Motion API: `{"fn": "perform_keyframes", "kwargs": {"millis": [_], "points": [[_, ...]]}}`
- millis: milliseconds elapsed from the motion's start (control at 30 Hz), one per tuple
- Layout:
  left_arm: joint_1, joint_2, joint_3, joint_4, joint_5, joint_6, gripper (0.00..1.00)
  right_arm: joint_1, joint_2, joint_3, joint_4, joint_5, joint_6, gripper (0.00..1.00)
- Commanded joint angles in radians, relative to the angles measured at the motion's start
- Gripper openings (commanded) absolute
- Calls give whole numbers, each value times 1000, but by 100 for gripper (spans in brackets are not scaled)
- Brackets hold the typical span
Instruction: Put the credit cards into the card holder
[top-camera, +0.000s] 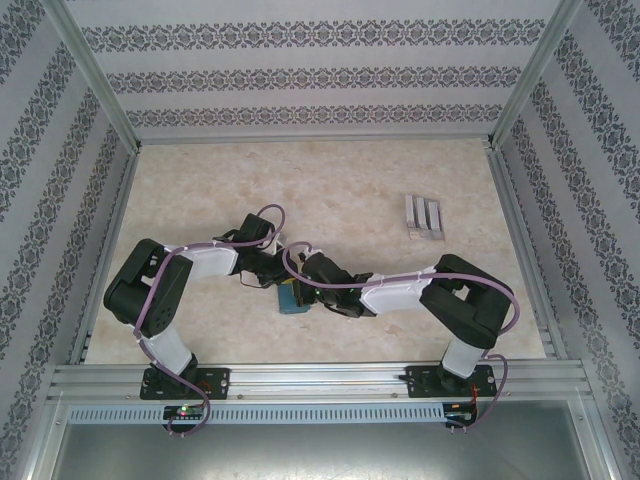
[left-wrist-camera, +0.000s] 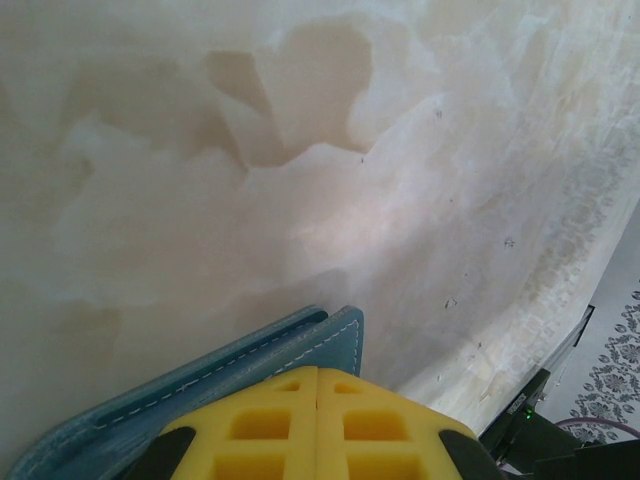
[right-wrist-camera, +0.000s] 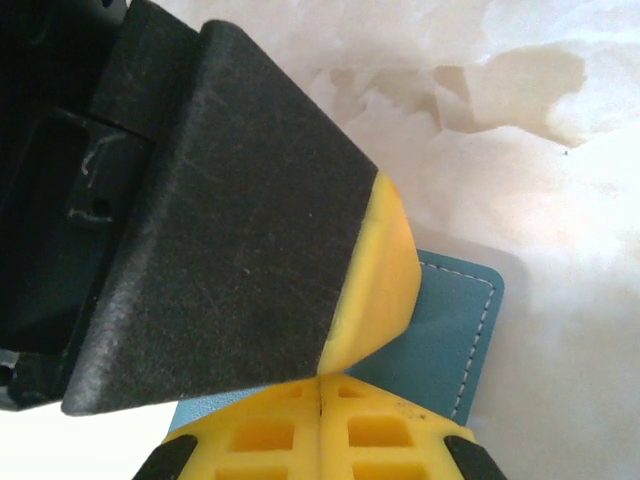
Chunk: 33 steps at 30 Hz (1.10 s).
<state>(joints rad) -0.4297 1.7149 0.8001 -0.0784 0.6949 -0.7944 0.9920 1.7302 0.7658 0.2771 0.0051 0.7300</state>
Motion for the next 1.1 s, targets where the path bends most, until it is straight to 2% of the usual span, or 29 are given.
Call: {"fn": "perform_keyframes", "kwargs": {"millis": [0, 333, 767, 1067], "points": [[7, 42, -38, -22, -62, -11, 0, 10, 43, 7, -111, -73, -19, 0], [12, 43, -40, -27, -67, -12, 0, -7, 2, -49, -159, -100, -68, 0], [15, 66, -21, -52, -81, -11, 0, 5, 53, -34, -178, -211, -153, 0], [15, 80, -25, -52, -96, -26, 0, 8, 32, -95, -173, -200, -158, 0]]}}
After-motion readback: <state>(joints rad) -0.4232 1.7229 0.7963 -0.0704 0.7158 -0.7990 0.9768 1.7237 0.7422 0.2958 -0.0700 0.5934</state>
